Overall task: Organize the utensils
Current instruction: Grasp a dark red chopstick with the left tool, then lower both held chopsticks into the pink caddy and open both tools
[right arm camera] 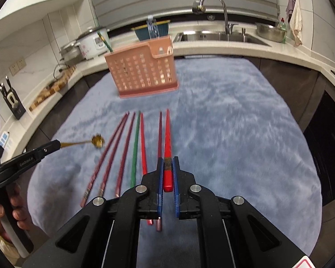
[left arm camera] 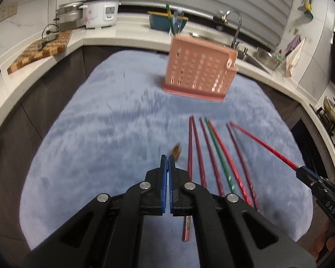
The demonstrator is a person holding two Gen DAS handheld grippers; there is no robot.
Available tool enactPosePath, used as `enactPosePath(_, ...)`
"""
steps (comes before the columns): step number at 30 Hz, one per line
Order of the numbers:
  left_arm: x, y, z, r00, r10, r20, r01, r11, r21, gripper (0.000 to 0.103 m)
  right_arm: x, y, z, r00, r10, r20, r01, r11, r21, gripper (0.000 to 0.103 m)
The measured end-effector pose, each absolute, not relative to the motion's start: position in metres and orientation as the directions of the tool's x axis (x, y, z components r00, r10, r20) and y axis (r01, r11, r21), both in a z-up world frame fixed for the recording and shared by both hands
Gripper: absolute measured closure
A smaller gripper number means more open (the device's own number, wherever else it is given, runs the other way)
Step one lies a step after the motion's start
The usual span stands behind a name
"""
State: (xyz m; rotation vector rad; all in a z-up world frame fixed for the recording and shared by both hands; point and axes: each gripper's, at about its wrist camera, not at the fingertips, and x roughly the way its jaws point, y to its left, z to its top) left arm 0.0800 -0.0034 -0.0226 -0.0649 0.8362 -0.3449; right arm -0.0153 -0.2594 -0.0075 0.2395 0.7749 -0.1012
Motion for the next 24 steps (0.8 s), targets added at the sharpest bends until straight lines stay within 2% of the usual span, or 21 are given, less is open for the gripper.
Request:
enactPosePath(9,0.103,-0.006,0.019,0.667,-0.335,-0.665,0.291,0.939,-0.181,0.102,0.003,-0.278,0.051,0.788,-0.013,-0.616,0.178,0.962,0.207,0.096)
enactPosePath(19,0.153,-0.024,0.102,0.741,-0.393,-0.544,0.345,0.918,-0.194,0.102,0.058,-0.306,0.119,0.875,-0.020,-0.484,0.158,0.956,0.246,0.096)
enactPosePath(24,0.185,-0.037,0.137,0.779,-0.399,-0.483,0.355,0.917,-0.184,0.102,0.093,-0.314,0.153,0.921,-0.015,-0.390,0.137,0.948,0.287,0.096)
